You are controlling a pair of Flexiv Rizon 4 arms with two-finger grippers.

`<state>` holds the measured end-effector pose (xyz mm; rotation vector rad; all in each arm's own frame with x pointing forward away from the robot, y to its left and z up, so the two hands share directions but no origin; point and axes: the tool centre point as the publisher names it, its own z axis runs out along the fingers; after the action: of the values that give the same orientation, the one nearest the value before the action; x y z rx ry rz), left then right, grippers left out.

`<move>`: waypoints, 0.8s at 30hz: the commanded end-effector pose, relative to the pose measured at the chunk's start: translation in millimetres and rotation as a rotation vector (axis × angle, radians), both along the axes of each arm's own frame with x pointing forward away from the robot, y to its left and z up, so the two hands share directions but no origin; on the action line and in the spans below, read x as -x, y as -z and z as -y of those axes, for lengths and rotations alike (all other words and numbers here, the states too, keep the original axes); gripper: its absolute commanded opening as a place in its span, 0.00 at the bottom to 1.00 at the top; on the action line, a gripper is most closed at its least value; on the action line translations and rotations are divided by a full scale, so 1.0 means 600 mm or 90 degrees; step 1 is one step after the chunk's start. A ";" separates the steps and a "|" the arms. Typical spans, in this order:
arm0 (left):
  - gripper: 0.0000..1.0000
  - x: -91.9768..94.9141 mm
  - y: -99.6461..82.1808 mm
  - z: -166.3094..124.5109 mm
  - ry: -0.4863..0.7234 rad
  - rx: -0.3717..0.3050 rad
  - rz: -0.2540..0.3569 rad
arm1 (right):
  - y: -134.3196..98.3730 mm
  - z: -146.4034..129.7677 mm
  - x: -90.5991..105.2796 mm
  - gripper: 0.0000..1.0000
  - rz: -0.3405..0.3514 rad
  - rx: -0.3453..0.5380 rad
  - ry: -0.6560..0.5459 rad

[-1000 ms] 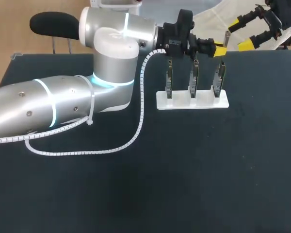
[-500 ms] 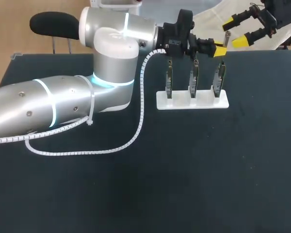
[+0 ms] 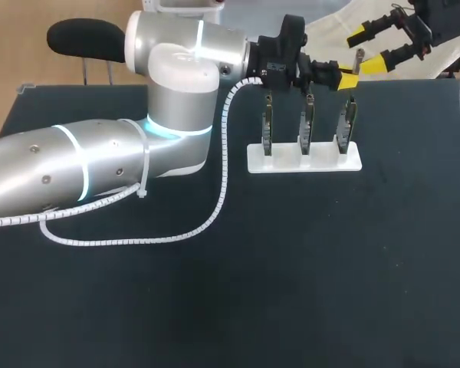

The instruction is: Pick up the optical module with the left hand, and insert it into the network port with the right hand.

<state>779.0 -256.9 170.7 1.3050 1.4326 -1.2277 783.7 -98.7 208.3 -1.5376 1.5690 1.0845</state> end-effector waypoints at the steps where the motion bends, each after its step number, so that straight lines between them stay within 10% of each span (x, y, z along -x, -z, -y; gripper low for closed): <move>1: 0.00 0.000 -0.001 0.000 0.000 -0.002 -0.001 | 0.001 -0.001 0.010 1.00 0.005 0.000 0.008; 6: 0.00 0.000 -0.001 0.000 0.000 -0.002 -0.001 | 0.001 0.000 0.011 0.93 0.005 -0.002 0.013; 7: 0.00 0.000 -0.001 0.000 0.000 -0.002 -0.001 | 0.000 0.000 0.011 0.50 0.006 -0.003 0.014; 10: 0.00 0.000 -0.001 0.000 0.000 -0.002 -0.001 | 0.000 0.001 0.012 0.00 0.008 -0.004 0.016; 24: 0.00 0.000 -0.001 0.000 0.000 -0.002 -0.001 | 0.003 0.003 0.019 0.00 0.007 0.001 0.012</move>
<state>777.5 -257.7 170.3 1.3087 1.4314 -1.2295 777.6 -100.7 207.8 -1.5262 1.5723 1.0683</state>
